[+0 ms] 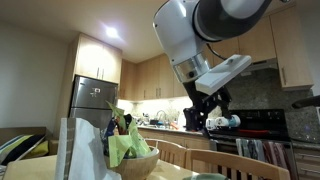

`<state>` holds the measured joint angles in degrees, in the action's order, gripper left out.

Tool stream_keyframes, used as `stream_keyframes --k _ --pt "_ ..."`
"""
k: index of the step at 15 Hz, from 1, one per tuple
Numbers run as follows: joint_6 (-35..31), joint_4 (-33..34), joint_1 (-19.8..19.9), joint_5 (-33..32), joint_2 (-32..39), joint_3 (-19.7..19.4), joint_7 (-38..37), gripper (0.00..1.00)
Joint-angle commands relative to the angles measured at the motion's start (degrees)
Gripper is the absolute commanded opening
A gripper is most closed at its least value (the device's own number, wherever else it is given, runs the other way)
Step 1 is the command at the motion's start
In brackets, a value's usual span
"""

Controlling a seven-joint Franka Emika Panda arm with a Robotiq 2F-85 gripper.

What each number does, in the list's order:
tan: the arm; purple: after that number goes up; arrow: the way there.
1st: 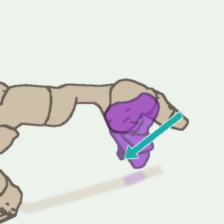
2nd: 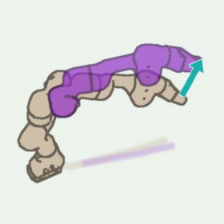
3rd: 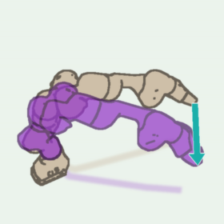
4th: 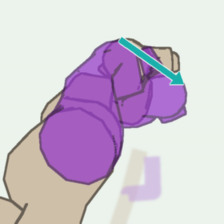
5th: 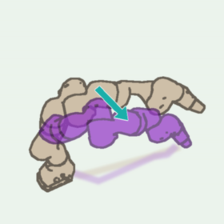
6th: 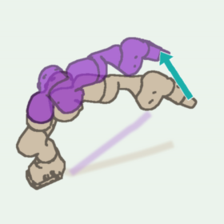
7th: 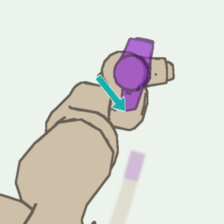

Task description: Move the towel to the left

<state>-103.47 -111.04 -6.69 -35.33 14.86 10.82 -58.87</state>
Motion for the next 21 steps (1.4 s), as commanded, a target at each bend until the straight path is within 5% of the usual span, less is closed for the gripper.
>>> stream_keyframes --k 1,5,11,17,21 --pt "0.12 1.05 -2.45 1.34 1.04 -2.84 0.42 1.00" --pt "-0.84 2.18 -3.51 -0.63 1.84 -3.84 -2.73 1.00" --pt "-12.50 2.32 -1.37 18.75 4.17 -5.88 -2.66 1.00" --pt "-31.88 -1.30 -1.08 29.22 7.42 -10.14 -6.32 1.00" --pt "-48.11 -4.84 -4.48 23.52 9.85 -16.82 -15.18 1.00"
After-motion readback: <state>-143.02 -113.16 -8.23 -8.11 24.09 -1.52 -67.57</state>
